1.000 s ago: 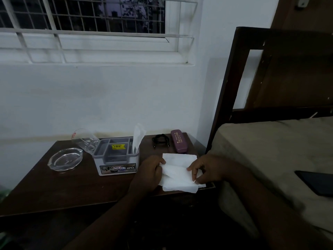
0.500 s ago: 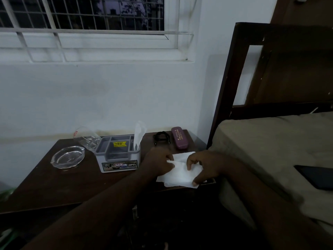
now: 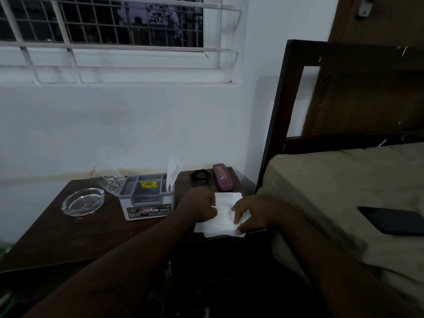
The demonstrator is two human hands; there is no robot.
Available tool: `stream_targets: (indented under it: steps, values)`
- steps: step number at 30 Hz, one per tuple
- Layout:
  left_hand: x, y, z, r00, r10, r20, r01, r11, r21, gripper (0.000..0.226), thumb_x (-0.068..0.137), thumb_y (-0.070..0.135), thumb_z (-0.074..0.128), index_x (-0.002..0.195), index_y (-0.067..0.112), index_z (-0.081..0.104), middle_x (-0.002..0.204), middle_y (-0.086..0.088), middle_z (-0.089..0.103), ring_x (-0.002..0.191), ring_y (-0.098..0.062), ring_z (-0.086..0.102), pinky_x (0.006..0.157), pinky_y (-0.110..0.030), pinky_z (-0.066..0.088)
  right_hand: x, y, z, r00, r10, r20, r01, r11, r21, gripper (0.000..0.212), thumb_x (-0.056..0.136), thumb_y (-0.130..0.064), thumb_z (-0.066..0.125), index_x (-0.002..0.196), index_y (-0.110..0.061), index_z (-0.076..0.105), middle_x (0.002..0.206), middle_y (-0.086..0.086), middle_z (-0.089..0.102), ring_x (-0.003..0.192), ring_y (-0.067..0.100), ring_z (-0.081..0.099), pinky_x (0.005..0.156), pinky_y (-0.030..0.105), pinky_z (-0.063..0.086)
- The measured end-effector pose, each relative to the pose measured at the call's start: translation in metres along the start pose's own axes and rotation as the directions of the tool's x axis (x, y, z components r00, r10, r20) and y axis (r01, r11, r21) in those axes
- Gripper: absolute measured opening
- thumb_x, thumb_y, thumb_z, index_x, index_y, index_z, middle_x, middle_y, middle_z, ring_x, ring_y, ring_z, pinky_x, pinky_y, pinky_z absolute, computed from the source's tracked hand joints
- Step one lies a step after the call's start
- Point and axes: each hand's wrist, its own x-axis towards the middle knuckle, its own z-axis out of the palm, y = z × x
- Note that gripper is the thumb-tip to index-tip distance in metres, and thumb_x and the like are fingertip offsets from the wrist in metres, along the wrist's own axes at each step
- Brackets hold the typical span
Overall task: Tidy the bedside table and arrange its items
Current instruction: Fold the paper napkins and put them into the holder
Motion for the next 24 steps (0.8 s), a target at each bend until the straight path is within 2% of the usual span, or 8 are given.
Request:
stream_targets:
  steps: [3, 6, 10, 15, 18, 20, 22, 24]
  values:
    - [0.006, 0.009, -0.01, 0.993, -0.098, 0.064, 0.109, 0.971, -0.214, 0.018, 0.079, 0.019, 0.07, 0.085, 0.002, 0.071, 0.097, -0.013, 0.071, 0.083, -0.018, 0.061, 0.065, -0.025, 0.042, -0.008, -0.003, -0.005, 0.994, -0.003, -0.109, 0.004, 1.0, 0.013, 0.049, 0.072, -0.05, 0.077, 0.115, -0.035, 0.059, 0.131, -0.013, 0.05, 0.118, 0.008, 0.044, 0.099, 0.025, 0.038]
    - [0.009, 0.019, -0.027, 0.966, -0.191, 0.177, 0.254, 0.835, -0.489, 0.013, 0.078, 0.01, 0.07, 0.083, -0.002, 0.074, 0.083, -0.014, 0.07, 0.065, -0.016, 0.06, 0.045, -0.018, 0.047, -0.02, -0.01, -0.014, 0.972, 0.001, -0.237, 0.03, 0.992, 0.125, 0.073, 0.06, -0.056, 0.083, 0.12, -0.039, 0.045, 0.116, -0.018, 0.047, 0.105, 0.006, 0.049, 0.079, 0.019, 0.044]
    - [-0.001, 0.029, -0.053, 0.921, -0.256, 0.293, 0.387, 0.53, -0.755, 0.006, 0.076, 0.001, 0.072, 0.081, 0.003, 0.073, 0.082, -0.009, 0.069, 0.071, -0.019, 0.066, 0.049, -0.023, 0.054, -0.03, -0.026, -0.02, 0.935, -0.031, -0.354, 0.074, 0.991, 0.109, 0.098, 0.046, -0.067, 0.083, 0.125, -0.044, 0.032, 0.126, -0.018, 0.041, 0.111, 0.007, 0.045, 0.09, 0.033, 0.049]
    - [-0.016, 0.034, -0.089, 0.899, -0.278, 0.339, 0.407, 0.242, -0.881, 0.021, 0.077, -0.005, 0.069, 0.097, -0.002, 0.071, 0.085, -0.013, 0.069, 0.071, -0.02, 0.068, 0.052, -0.026, 0.054, -0.019, -0.055, -0.025, 0.889, -0.123, -0.441, 0.16, 0.986, 0.049, 0.122, 0.039, -0.078, 0.078, 0.139, -0.046, 0.015, 0.14, -0.022, 0.027, 0.124, 0.004, 0.034, 0.1, 0.032, 0.038]
    - [-0.024, 0.032, -0.113, 0.887, -0.324, 0.328, 0.391, 0.153, -0.907, 0.008, 0.078, -0.007, 0.064, 0.081, -0.001, 0.068, 0.066, -0.012, 0.067, 0.05, -0.018, 0.066, 0.048, -0.026, 0.055, -0.005, -0.075, -0.032, 0.827, -0.126, -0.548, 0.206, 0.975, 0.087, 0.115, 0.048, -0.073, 0.079, 0.14, -0.044, 0.015, 0.138, -0.014, 0.034, 0.12, 0.004, 0.04, 0.095, 0.03, 0.041]
    - [-0.029, 0.025, -0.129, 0.882, -0.356, 0.309, 0.368, 0.11, -0.923, 0.012, 0.079, -0.008, 0.06, 0.071, 0.0, 0.065, 0.058, -0.012, 0.064, 0.044, -0.018, 0.064, 0.048, -0.026, 0.057, 0.006, -0.09, -0.04, 0.785, -0.113, -0.609, 0.233, 0.965, 0.121, 0.094, 0.062, -0.054, 0.079, 0.137, -0.041, 0.024, 0.125, -0.01, 0.044, 0.108, 0.008, 0.047, 0.086, 0.031, 0.046]
    - [-0.034, 0.015, -0.144, 0.886, -0.38, 0.265, 0.318, 0.082, -0.945, 0.009, 0.082, -0.004, 0.062, 0.074, 0.0, 0.064, 0.06, -0.012, 0.066, 0.046, -0.018, 0.065, 0.049, -0.025, 0.056, 0.019, -0.103, -0.049, 0.745, -0.092, -0.661, 0.3, 0.931, 0.208, 0.065, 0.07, -0.031, 0.073, 0.128, -0.035, 0.042, 0.109, -0.007, 0.055, 0.094, 0.01, 0.056, 0.077, 0.027, 0.047]
    - [-0.037, 0.001, -0.158, 0.891, -0.419, 0.173, 0.221, 0.068, -0.973, 0.009, 0.088, 0.012, 0.067, 0.084, 0.004, 0.065, 0.07, -0.009, 0.07, 0.055, -0.018, 0.068, 0.053, -0.028, 0.057, 0.034, -0.117, -0.057, 0.685, -0.032, -0.728, 0.381, 0.867, 0.321, 0.042, 0.076, -0.015, 0.071, 0.113, -0.027, 0.057, 0.093, -0.005, 0.064, 0.079, 0.001, 0.06, 0.069, 0.013, 0.046]
